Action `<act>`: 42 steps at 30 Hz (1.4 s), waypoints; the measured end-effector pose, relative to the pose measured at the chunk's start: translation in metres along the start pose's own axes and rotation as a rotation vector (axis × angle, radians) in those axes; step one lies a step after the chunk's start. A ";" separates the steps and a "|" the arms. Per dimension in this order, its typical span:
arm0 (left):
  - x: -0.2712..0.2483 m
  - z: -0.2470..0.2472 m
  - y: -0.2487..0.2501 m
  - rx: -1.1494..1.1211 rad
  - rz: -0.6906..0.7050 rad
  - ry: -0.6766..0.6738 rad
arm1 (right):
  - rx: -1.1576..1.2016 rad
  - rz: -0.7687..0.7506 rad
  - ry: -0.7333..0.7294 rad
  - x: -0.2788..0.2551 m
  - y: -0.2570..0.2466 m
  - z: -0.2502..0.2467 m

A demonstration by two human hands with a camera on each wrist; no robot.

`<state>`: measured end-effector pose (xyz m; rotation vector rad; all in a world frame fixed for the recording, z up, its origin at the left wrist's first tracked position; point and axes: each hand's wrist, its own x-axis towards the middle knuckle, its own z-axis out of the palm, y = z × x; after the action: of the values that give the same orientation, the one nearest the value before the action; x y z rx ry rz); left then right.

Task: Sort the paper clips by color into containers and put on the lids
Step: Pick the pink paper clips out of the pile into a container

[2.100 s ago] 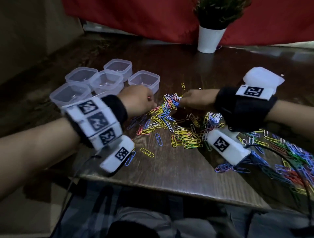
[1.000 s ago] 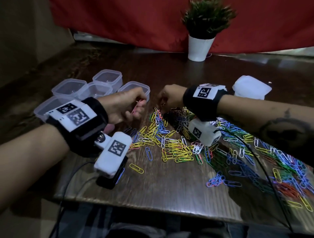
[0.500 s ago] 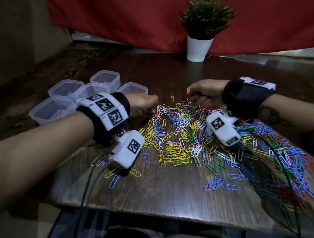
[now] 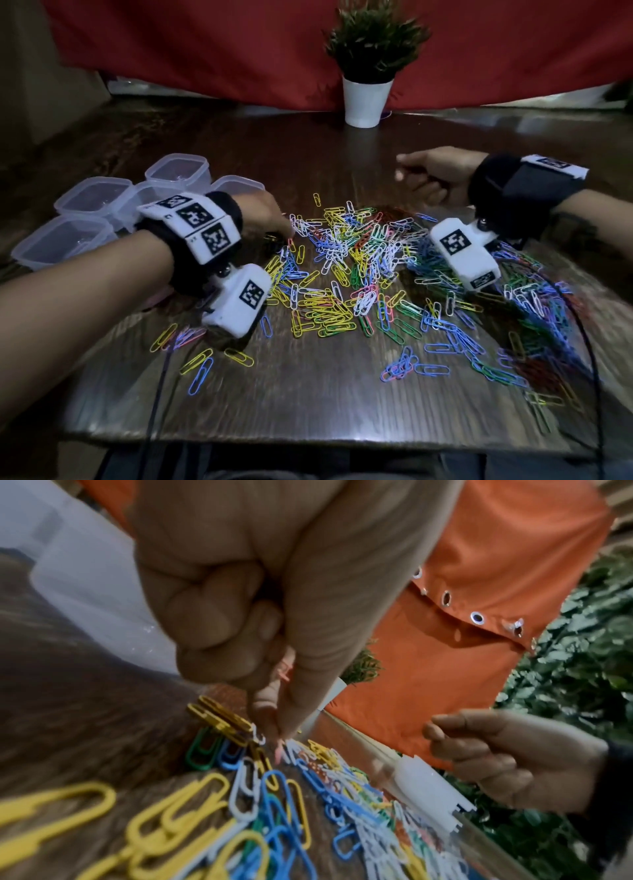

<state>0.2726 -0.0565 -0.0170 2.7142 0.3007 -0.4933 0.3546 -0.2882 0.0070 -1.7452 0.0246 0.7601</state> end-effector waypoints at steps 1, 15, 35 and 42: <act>0.002 0.000 -0.002 -0.031 -0.006 -0.005 | -0.018 0.000 0.028 -0.002 0.002 -0.006; -0.024 -0.012 -0.003 -1.391 0.155 -0.487 | -1.317 -0.306 0.172 0.013 0.008 0.020; 0.015 0.022 0.102 -0.060 0.197 -0.121 | -0.396 -0.026 -0.039 -0.007 0.032 -0.028; 0.023 0.026 0.103 0.217 0.270 0.018 | -0.898 -0.197 0.125 -0.011 0.025 0.002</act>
<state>0.3133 -0.1575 -0.0159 2.9081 -0.1229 -0.4462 0.3350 -0.2987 -0.0096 -2.5913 -0.4616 0.5377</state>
